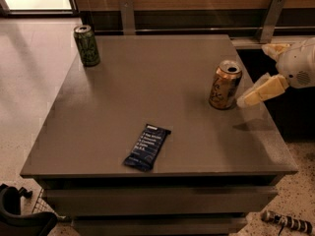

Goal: Move orange can near green can

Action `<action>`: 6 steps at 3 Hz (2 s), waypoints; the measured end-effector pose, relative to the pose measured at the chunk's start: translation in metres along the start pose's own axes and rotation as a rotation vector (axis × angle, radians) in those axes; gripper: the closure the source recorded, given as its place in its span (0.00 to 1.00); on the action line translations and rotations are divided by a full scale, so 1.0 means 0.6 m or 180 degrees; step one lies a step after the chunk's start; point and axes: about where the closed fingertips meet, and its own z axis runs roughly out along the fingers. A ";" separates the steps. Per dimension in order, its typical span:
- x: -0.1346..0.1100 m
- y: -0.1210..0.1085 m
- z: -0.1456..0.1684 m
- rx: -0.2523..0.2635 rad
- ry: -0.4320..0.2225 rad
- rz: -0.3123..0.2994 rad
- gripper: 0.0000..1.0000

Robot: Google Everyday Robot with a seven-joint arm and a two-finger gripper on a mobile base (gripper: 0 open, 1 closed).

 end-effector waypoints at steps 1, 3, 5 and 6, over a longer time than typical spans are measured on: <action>0.005 -0.049 0.039 0.0130 -0.0636 0.0251 0.00; 0.014 -0.041 0.002 0.0088 -0.1132 0.0492 0.00; 0.008 -0.009 0.001 -0.0068 -0.1283 0.0610 0.00; -0.003 -0.004 0.019 -0.0086 -0.1398 0.0615 0.00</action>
Offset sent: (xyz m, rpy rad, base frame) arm 0.0299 -0.0204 0.0037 0.4630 -0.1549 -0.0246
